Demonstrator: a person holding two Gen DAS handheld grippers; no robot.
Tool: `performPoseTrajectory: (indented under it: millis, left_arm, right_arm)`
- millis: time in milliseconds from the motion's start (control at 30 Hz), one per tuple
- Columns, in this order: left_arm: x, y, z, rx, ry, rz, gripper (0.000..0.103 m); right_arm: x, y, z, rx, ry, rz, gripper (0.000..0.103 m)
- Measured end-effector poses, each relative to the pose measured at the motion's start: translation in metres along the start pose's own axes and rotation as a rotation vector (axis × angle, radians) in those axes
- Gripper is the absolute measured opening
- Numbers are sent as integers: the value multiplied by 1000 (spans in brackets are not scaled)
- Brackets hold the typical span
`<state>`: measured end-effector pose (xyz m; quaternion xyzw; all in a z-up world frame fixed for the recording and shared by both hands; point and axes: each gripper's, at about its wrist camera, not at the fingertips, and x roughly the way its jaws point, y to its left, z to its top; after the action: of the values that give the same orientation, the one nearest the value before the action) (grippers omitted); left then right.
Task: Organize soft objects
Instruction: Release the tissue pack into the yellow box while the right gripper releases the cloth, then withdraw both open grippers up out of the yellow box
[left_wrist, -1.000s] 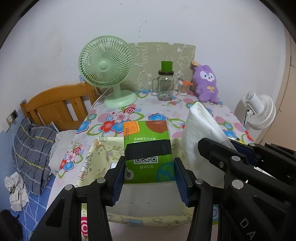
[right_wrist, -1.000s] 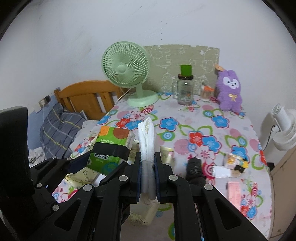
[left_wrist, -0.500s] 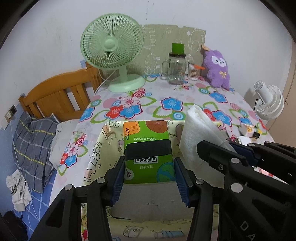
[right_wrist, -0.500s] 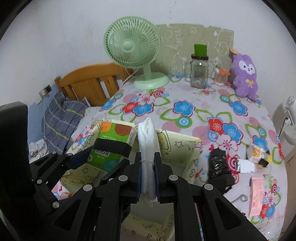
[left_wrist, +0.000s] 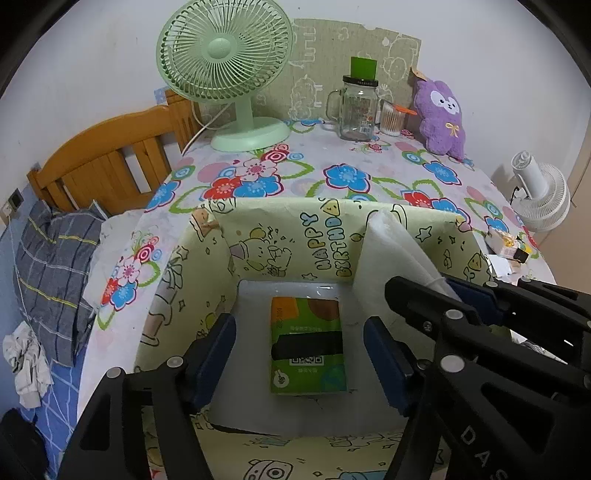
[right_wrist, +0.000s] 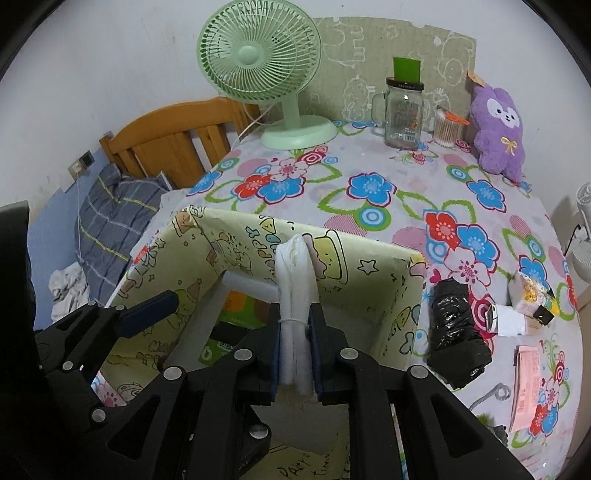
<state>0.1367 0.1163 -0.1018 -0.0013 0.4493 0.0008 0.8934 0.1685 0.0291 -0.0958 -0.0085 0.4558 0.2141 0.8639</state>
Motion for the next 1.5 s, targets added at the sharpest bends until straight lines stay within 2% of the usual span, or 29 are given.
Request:
performPoseTrajectory:
  millis: [67,133,233,433,600,1067,1500]
  left_arm:
    - [0,0,0,-1,1,-5,79]
    - [-1,0,-1,-6,2,-12,85]
    - [-4,0,0,-15,-2,-18,87]
    - [-13,-3,0,-19,-15,-38,89]
    - [-26,-9,2,-11,-46,-37,90]
    - [-59,-29,5,-9,-124,-5,97]
    - [-91,-53,5,11,-191,10,103]
  right_arm:
    - [0,-1,0,4,3,-6,32]
    - [-2,-4,0,16,-2,-14,57]
    - [-7,-5,-1,27,-24,2,64]
    - [-20,-5,-1,2,-57,-24,78]
    - [-34,-7,0,-2,-85,-28,85]
    - [-77,-15,-4,-7,-157,-51,85]
    - [-119,-29,-11,3,-242,-85,95]
